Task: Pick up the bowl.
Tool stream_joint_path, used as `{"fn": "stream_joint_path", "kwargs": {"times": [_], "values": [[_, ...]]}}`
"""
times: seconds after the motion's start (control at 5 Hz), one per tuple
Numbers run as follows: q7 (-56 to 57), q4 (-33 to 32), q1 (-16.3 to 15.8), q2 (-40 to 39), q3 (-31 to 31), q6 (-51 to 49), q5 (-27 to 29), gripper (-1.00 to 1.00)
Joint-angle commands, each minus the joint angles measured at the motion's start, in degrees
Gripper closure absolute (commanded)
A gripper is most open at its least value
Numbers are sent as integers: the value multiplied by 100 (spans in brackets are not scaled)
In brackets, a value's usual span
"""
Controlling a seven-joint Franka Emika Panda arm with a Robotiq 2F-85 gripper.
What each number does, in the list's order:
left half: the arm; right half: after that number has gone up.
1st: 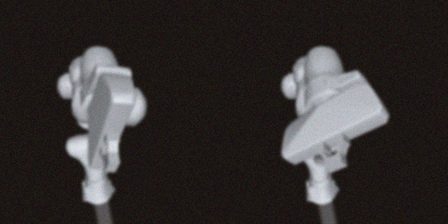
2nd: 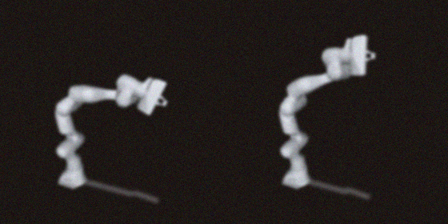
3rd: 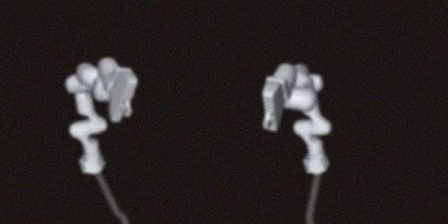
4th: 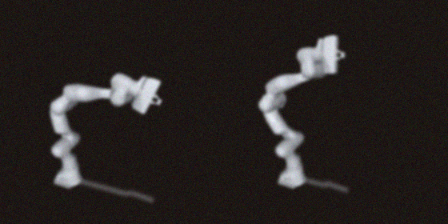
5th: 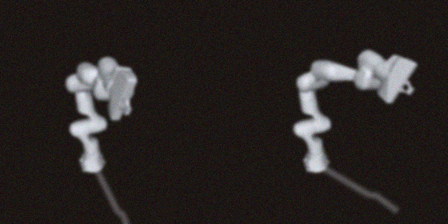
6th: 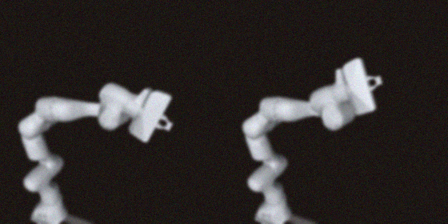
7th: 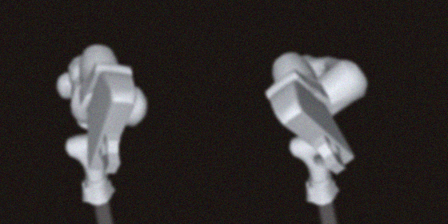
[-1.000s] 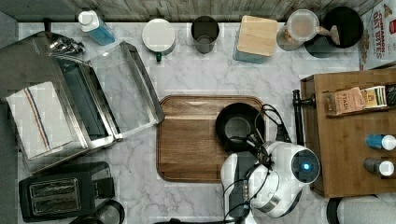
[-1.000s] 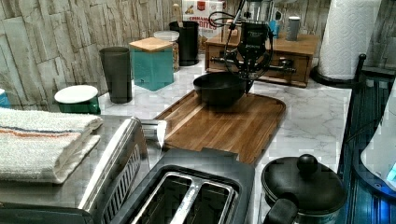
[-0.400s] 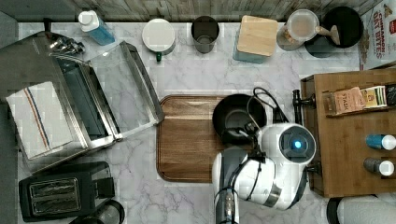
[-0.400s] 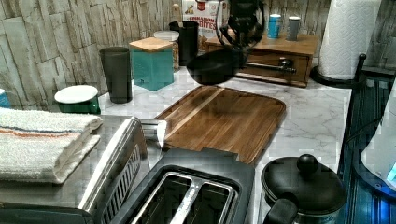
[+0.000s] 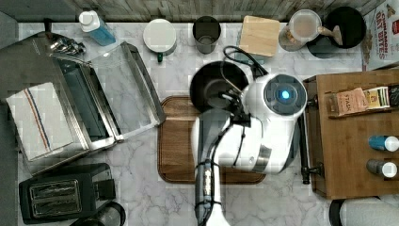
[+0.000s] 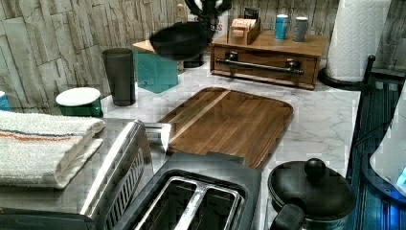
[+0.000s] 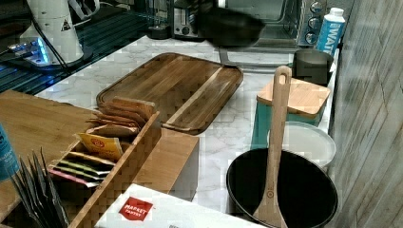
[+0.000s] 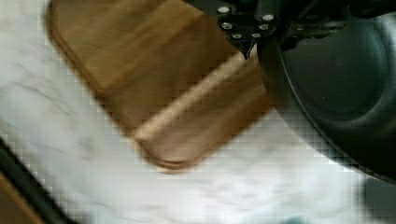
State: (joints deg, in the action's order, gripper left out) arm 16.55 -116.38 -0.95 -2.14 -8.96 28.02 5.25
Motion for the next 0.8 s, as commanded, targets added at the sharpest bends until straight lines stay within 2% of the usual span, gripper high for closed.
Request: {"fn": "stream_joint_path", "kwargs": {"times": [0.2, 0.4, 0.8], "values": [[1660, 1763, -209, -343, 155, -1526, -31, 100], [1264, 1125, -371, -49, 144, -1273, -615, 100], [1264, 1125, -370, -49, 145, -1273, -615, 100]]}}
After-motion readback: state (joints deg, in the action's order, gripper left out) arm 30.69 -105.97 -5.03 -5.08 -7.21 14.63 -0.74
